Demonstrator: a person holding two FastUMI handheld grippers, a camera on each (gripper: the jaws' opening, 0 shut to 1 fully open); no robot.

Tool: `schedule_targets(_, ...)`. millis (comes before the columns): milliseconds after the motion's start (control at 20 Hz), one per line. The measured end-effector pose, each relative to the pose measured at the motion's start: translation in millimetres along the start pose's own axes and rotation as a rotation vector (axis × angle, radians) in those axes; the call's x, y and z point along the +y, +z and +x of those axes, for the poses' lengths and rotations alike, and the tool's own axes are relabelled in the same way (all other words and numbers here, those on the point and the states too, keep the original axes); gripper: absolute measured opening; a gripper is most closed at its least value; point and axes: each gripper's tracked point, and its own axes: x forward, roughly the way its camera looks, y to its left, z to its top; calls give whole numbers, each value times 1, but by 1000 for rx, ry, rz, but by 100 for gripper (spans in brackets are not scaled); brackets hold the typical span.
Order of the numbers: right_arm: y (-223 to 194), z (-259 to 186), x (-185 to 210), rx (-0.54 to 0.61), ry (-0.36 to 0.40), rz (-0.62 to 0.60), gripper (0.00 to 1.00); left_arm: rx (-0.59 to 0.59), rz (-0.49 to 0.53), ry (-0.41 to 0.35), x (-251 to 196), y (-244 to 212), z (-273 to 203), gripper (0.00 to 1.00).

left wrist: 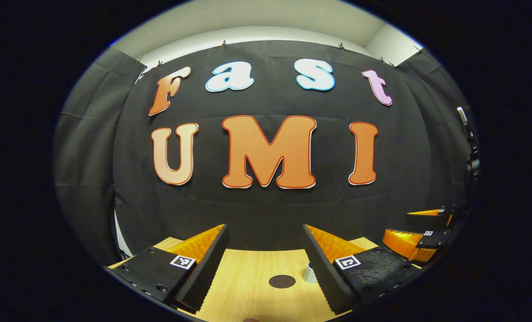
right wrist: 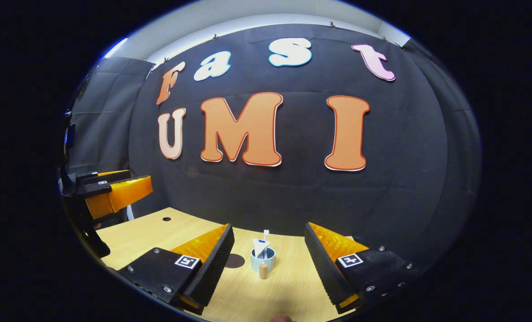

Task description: Put the toothbrush and toothpaste on the desktop into the cup, then pick up the cup and place it on the coaster on the desktop.

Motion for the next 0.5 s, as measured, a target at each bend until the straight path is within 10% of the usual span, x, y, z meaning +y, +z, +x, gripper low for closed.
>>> schedule_targets(500, 10, -5, 13, -58, 69, -16, 96, -25, 35, 21, 1, 6, -27, 97)
